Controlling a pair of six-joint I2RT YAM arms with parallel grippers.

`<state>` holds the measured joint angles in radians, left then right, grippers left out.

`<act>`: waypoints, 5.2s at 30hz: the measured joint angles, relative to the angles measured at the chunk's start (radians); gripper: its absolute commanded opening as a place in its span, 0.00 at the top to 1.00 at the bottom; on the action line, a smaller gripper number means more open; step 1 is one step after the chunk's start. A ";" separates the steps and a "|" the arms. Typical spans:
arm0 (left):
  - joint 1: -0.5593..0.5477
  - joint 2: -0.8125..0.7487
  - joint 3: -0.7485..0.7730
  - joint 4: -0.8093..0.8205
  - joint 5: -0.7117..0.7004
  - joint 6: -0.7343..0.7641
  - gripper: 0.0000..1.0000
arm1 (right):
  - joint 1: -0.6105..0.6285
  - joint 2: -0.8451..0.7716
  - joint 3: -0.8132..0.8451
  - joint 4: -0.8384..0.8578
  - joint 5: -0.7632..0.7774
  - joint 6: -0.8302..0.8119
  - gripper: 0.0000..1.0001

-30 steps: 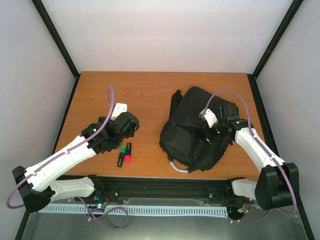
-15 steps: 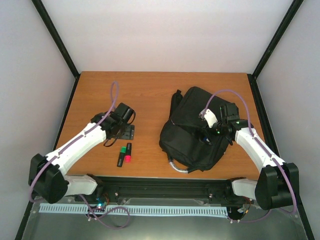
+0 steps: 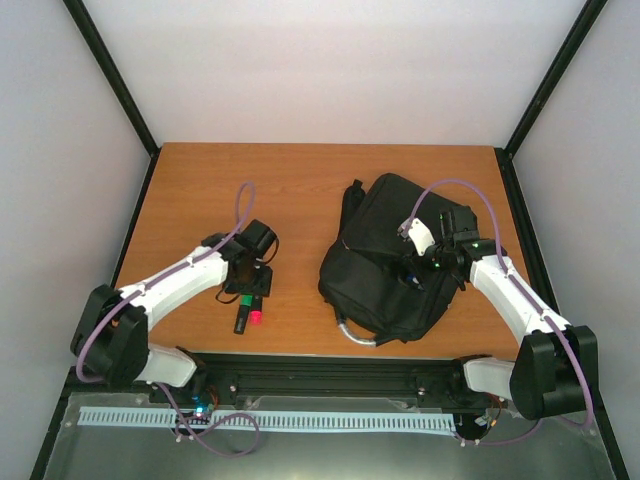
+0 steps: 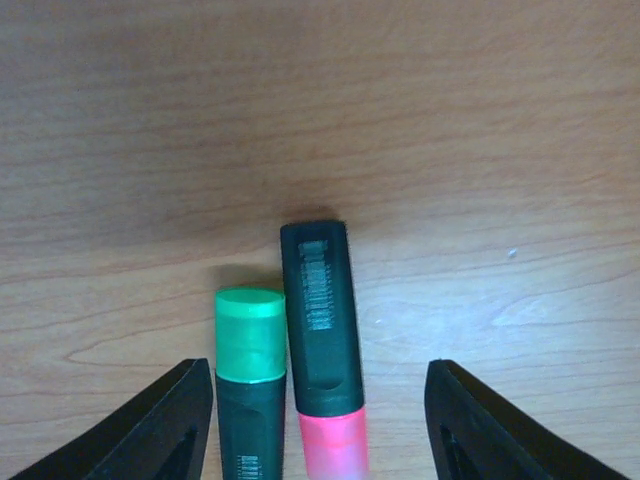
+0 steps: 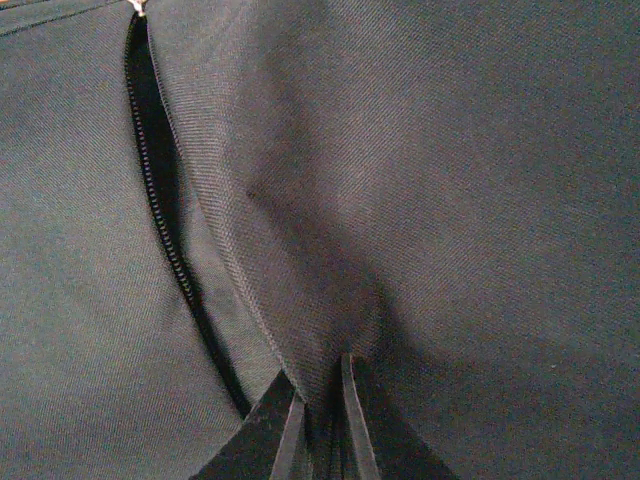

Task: Pack the student bag
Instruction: Pick up the stationery from the center of the board, then place the stationery in the student bag.

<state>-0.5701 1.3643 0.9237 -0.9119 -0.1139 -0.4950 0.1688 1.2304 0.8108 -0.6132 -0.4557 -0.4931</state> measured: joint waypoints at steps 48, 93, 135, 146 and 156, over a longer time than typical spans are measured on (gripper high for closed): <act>-0.233 0.288 0.019 0.108 0.097 -0.048 0.73 | 0.000 0.000 0.000 -0.004 -0.002 -0.001 0.91; -0.381 0.192 -0.077 0.098 0.100 -0.145 0.77 | 0.000 -0.147 0.005 -0.020 -0.033 0.004 0.95; -0.390 0.491 0.512 0.306 0.515 0.003 0.83 | 0.000 -0.196 -0.012 -0.014 -0.061 0.022 0.96; -0.397 0.583 0.595 0.312 0.463 0.023 0.58 | 0.000 -0.195 -0.014 -0.014 -0.074 0.021 0.96; -0.412 0.434 0.531 0.312 0.375 0.029 0.70 | 0.000 -0.179 -0.014 -0.014 -0.095 0.019 0.96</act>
<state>-0.9817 1.7985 1.4544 -0.6003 0.2615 -0.4656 0.1688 1.0512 0.7967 -0.6277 -0.5510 -0.4740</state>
